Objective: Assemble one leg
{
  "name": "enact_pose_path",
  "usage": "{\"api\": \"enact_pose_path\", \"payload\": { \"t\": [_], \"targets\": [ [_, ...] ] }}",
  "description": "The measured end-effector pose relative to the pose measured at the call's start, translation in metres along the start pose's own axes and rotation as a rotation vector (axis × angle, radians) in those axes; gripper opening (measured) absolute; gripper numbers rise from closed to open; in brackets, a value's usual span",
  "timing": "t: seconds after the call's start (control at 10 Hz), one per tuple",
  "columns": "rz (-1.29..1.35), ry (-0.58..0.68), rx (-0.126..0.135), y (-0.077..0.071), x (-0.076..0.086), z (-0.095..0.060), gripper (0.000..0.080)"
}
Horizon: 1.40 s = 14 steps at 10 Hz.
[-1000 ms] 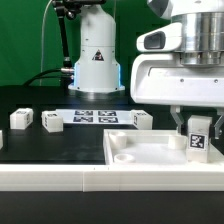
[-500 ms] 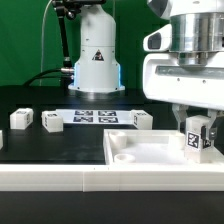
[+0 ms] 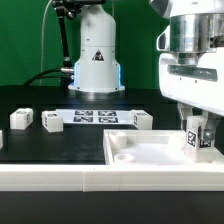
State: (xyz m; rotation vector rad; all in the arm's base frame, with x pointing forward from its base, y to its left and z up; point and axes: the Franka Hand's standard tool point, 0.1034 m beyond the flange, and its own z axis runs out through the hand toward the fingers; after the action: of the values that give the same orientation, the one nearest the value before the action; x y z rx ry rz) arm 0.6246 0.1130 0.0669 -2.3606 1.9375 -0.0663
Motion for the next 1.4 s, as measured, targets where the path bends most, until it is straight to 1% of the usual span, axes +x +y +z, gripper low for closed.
{"api": "enact_pose_path", "payload": {
  "t": [0.1,0.2,0.3,0.5,0.7,1.1,1.3,1.4],
  "targets": [
    [-0.039,0.0,0.0,0.0,0.0,0.0,0.0593],
    [-0.103,-0.001,0.001,0.0,-0.002,0.0,0.0593],
    [-0.214,-0.004,0.001,0.0,-0.005,0.0,0.0632],
    [-0.441,-0.005,-0.001,0.001,-0.006,0.002,0.0646],
    [-0.61,-0.006,-0.001,0.0,-0.006,0.001,0.0649],
    [-0.921,-0.008,0.0,-0.001,-0.013,0.001,0.0649],
    [-1.124,0.0,-0.005,-0.002,-0.012,0.0,0.0649],
    [-1.207,0.013,-0.017,-0.002,-0.012,0.0,0.0649]
  ]
}}
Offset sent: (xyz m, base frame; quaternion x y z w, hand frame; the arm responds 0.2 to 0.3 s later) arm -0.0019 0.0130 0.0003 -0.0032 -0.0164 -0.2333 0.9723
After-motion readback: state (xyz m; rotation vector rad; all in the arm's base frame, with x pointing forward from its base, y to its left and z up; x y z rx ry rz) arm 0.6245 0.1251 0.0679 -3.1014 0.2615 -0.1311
